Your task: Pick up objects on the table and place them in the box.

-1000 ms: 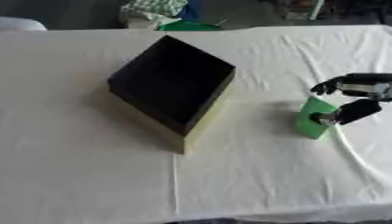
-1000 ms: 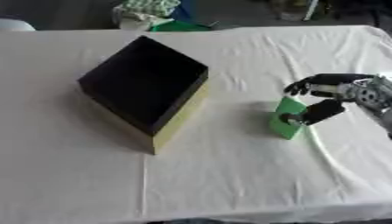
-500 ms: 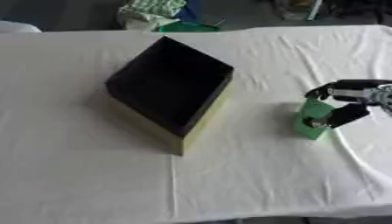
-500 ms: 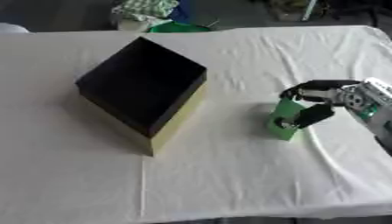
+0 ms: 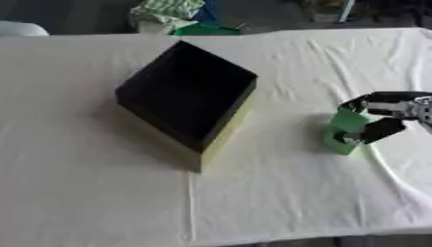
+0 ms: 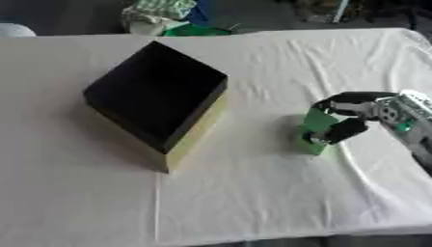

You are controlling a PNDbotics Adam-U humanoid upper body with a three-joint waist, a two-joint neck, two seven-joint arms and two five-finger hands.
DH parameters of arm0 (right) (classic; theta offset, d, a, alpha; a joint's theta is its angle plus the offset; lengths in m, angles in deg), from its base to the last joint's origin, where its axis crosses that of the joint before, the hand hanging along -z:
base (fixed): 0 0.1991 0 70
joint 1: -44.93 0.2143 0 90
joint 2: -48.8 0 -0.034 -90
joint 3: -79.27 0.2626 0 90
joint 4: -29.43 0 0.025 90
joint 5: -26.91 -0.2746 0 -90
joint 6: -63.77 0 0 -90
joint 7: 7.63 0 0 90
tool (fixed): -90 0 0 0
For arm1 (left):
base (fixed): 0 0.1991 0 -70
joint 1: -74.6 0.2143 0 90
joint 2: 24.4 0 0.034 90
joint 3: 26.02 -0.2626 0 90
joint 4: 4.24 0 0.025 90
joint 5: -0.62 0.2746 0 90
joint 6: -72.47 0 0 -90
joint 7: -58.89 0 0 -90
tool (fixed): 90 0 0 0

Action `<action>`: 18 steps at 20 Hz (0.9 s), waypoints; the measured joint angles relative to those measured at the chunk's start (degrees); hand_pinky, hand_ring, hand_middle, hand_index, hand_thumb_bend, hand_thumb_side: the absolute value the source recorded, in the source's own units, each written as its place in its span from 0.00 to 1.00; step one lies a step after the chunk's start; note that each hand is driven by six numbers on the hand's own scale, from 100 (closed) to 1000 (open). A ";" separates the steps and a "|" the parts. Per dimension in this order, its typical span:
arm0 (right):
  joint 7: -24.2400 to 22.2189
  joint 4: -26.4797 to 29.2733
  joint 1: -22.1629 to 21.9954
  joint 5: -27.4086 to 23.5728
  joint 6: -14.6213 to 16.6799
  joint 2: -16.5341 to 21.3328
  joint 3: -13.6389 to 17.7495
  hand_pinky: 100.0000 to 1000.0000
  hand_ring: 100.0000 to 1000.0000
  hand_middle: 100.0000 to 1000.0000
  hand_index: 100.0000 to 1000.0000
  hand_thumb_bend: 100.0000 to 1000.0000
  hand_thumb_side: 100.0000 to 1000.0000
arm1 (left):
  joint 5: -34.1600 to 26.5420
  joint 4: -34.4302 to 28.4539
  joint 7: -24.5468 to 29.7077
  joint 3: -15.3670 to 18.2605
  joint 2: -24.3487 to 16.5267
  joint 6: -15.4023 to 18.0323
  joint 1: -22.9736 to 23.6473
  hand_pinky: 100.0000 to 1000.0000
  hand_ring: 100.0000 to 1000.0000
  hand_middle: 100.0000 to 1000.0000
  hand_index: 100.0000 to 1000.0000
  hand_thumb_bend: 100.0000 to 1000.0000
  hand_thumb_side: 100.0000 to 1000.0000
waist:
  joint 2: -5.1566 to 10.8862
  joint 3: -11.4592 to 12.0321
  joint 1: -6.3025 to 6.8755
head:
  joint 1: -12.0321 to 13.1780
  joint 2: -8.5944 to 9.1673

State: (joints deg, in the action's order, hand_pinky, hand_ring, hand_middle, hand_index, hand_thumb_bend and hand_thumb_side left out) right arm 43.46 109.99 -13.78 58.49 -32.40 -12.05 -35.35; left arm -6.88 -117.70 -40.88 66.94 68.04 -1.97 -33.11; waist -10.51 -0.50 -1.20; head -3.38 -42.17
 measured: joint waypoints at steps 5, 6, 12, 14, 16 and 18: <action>-0.33 -0.03 0.03 -0.65 -0.01 -0.05 -0.12 0.86 0.84 0.76 0.90 0.15 0.62 | 0.00 0.00 0.31 0.00 0.01 -0.08 0.00 0.62 0.72 0.63 0.71 0.01 0.82 | -0.05 -0.01 0.01 | -0.09 0.00; -0.36 -0.02 0.06 -1.04 -0.11 -0.08 -0.12 0.86 0.83 0.75 0.90 0.14 0.62 | 0.00 0.00 0.40 0.00 0.01 -0.15 0.01 0.62 0.72 0.63 0.71 0.01 0.82 | -0.05 -0.01 0.01 | -0.09 0.00; 0.59 0.68 0.50 -3.05 -1.40 -0.37 -0.11 0.82 0.76 0.66 0.83 0.08 0.51 | 0.00 0.00 0.68 0.00 0.01 -0.21 0.03 0.62 0.72 0.63 0.71 0.01 0.82 | -0.05 -0.02 -0.05 | -0.09 0.00; 1.11 0.89 0.51 -3.55 -1.90 -0.37 -0.07 0.81 0.75 0.65 0.82 0.04 0.52 | 0.00 0.00 0.79 0.00 0.02 -0.27 0.06 0.62 0.72 0.63 0.71 0.01 0.82 | -0.05 -0.02 -0.10 | -0.08 0.00; 1.62 1.53 0.52 -4.19 -2.27 -0.35 0.32 0.81 0.74 0.65 0.82 0.03 0.51 | 0.00 0.00 0.87 0.00 0.02 -0.25 0.07 0.62 0.72 0.63 0.71 0.01 0.82 | -0.05 -0.05 -0.11 | -0.02 0.00; 2.08 2.63 0.66 -4.88 -2.36 -0.12 0.91 0.82 0.74 0.65 0.82 0.02 0.51 | 0.00 0.00 0.92 0.00 0.02 -0.27 0.07 0.62 0.72 0.63 0.71 0.01 0.82 | -0.05 -0.17 -0.15 | 0.09 0.00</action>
State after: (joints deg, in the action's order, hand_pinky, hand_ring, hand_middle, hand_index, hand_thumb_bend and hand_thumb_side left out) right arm 45.54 112.62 -13.12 53.61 -34.77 -12.17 -34.43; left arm -6.88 -117.70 -39.96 66.94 68.05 -2.24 -33.05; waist -10.57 -0.67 -1.34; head -3.29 -42.17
